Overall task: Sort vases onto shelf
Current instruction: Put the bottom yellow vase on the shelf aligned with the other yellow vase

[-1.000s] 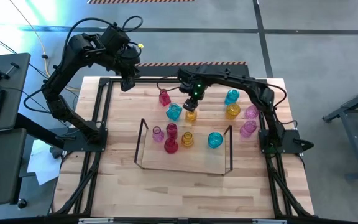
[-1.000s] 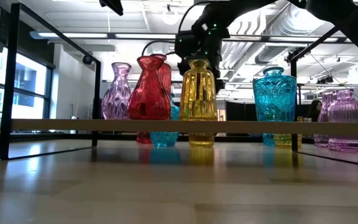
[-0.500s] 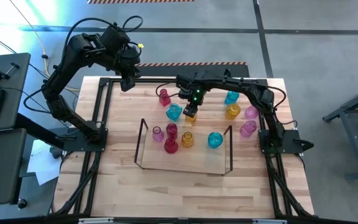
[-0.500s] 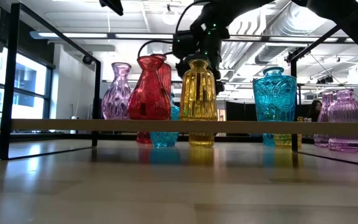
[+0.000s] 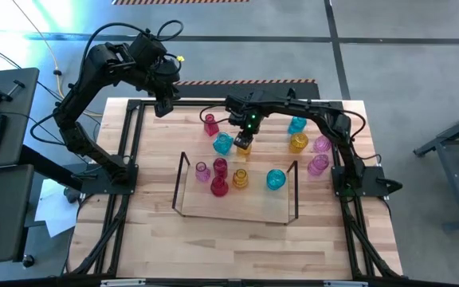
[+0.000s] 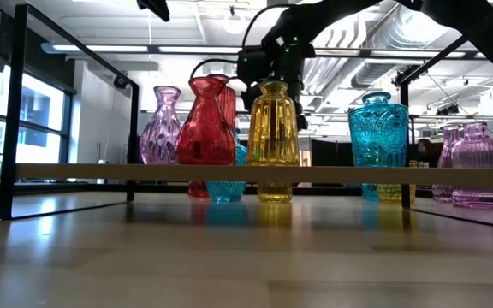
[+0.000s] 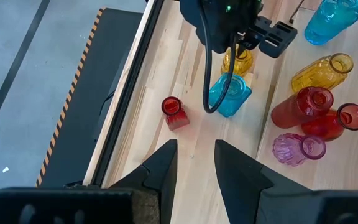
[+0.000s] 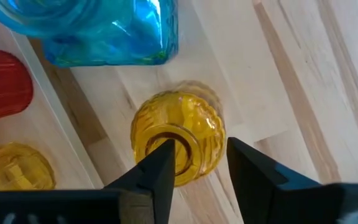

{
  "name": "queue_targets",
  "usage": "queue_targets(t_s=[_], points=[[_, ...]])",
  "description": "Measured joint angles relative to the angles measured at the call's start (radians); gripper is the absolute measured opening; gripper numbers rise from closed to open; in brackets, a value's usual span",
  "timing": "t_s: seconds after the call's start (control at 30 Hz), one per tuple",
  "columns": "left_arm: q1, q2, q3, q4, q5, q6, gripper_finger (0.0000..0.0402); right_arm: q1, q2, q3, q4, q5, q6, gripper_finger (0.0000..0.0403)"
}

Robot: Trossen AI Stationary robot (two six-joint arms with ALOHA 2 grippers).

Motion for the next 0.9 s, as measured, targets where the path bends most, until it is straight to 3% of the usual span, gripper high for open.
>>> queue_targets(t_s=[0.33, 0.63, 0.9], points=[[0.0, 0.0, 0.0, -0.001, 0.0, -0.001, 0.0099, 0.004, -0.01, -0.09, 0.041, -0.034, 0.003, 0.0072], [0.0, 0.0, 0.0, 0.0, 0.0, 0.0, 0.0099, 0.003, 0.007, -0.001, 0.005, -0.017, -0.015, 0.0008], [0.0, 0.0, 0.0, 0.0, 0.0, -0.001, 0.0099, -0.001, 0.005, 0.088, -0.08, 0.035, -0.033, 0.0005]])
